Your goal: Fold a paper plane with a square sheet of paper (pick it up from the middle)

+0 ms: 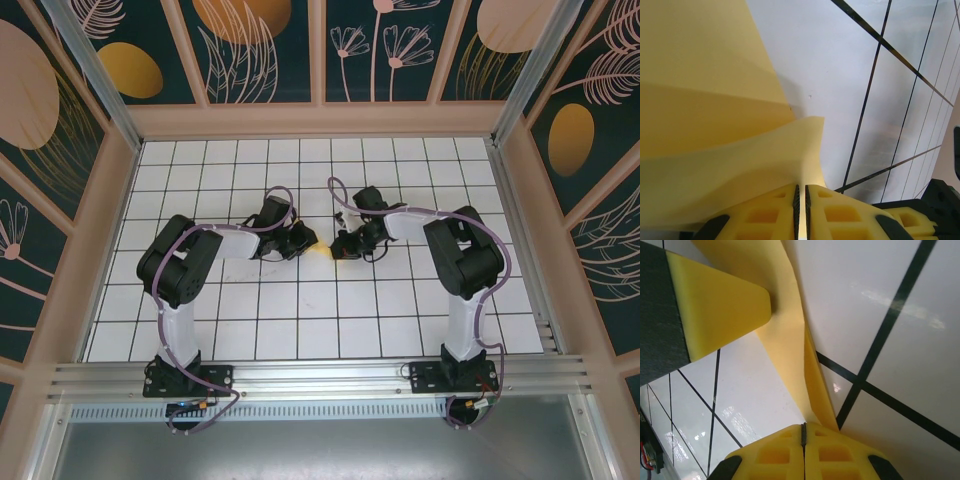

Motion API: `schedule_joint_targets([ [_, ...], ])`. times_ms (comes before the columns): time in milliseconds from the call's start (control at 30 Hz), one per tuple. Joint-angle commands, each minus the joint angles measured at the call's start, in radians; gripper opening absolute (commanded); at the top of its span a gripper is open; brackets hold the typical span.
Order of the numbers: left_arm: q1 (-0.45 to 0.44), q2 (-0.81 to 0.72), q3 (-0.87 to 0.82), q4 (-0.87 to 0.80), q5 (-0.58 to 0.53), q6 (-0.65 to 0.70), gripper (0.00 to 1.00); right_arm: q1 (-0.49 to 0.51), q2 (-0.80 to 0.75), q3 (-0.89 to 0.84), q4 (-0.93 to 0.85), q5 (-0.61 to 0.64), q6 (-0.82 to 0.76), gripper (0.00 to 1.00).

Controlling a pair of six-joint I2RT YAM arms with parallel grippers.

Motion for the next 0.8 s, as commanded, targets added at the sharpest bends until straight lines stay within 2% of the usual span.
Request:
schedule_joint_targets([
  [0,0.011,0.082,-0.017,-0.110,-0.151,0.047,0.16,-0.019,0.001,-0.026,-0.023,0.034,0.000,0.07],
  [267,0.010,0.081,-0.015,-0.113,-0.152,0.051,0.16,-0.045,0.015,-0.086,0.011,0.022,0.014,0.07],
  [533,0.010,0.082,-0.012,-0.113,-0.149,0.052,0.16,-0.021,-0.066,-0.014,0.024,-0.057,0.035,0.07],
  [767,0.010,0.079,-0.011,-0.112,-0.139,0.056,0.17,0.009,0.009,0.029,0.033,-0.067,0.033,0.06],
])
